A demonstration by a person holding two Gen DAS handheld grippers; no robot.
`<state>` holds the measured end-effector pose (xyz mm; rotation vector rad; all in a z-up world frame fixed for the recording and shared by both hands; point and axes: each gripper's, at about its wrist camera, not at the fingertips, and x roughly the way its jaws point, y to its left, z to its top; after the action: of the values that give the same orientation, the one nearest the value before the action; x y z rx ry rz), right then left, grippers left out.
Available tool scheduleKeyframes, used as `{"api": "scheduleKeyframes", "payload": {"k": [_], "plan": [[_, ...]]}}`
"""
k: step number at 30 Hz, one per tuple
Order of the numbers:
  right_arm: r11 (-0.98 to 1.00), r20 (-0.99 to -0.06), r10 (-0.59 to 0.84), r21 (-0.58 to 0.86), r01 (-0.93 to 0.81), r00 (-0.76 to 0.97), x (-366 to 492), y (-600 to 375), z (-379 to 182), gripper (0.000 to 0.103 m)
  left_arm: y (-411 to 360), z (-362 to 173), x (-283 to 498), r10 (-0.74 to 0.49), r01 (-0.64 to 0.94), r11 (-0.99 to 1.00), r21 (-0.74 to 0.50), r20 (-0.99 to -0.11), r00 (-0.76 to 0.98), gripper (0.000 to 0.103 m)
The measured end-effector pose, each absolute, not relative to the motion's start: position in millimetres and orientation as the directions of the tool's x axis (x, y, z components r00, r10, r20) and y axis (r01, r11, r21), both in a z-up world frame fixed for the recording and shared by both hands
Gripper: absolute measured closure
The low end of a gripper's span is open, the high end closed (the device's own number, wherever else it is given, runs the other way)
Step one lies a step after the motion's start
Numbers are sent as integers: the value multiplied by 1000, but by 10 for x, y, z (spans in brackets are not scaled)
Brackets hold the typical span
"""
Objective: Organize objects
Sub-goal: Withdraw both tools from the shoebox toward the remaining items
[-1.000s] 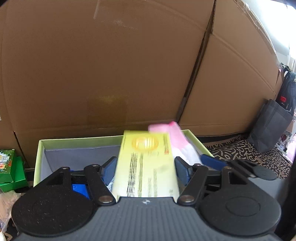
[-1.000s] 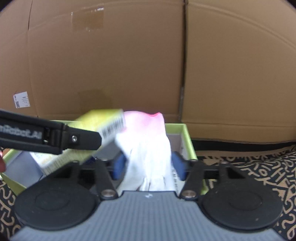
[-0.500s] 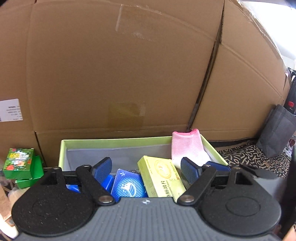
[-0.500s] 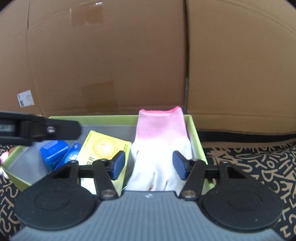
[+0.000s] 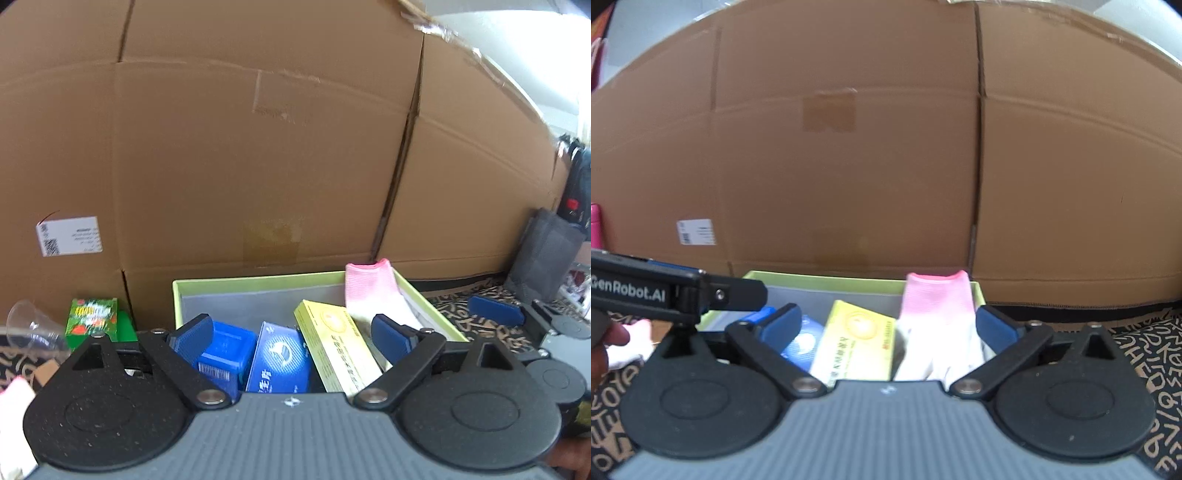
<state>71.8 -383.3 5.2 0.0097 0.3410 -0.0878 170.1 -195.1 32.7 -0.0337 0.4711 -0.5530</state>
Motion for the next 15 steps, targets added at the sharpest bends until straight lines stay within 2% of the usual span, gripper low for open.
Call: {"api": "scheduleKeyframes", "payload": {"k": [6, 15], "plan": [[999, -328, -45, -10, 44, 943, 429, -3520, 53, 0, -1674, 307, 1461, -478, 465, 874, -140, -420, 772, 5], [999, -373, 44, 15, -42, 927, 200, -2982, -196, 0, -859, -83, 1119, -437, 346, 898, -271, -462, 772, 5]]}}
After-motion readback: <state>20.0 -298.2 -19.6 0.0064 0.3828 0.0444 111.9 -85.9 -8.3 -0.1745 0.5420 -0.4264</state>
